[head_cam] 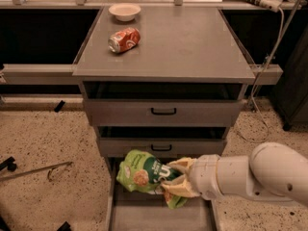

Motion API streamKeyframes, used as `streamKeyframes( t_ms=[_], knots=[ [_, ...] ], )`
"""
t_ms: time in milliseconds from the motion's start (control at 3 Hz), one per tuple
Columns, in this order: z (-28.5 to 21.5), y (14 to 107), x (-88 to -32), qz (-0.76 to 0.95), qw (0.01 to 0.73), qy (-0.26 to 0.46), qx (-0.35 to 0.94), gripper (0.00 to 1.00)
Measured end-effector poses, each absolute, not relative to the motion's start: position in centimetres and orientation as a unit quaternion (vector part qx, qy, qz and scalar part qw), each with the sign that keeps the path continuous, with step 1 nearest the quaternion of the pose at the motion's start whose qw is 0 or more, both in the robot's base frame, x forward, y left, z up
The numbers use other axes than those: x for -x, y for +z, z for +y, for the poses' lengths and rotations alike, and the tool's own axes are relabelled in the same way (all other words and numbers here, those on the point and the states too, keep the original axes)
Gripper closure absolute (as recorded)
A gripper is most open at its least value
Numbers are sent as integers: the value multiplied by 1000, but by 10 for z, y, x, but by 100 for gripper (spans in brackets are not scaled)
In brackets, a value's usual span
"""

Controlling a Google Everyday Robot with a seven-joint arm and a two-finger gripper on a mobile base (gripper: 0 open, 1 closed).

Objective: Place green rice chip bag into bottom drawer

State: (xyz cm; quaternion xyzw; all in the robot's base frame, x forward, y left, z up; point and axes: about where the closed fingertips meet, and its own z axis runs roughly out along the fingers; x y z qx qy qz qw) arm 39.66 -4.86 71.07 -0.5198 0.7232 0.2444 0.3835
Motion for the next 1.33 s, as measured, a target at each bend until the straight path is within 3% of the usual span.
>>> streamKeyframes(
  t_ms=[667,1333],
  knots=[
    [-44,575,-440,702,343,299,549,100],
    [-43,547,-442,699,359,312,534,100]
  ],
)
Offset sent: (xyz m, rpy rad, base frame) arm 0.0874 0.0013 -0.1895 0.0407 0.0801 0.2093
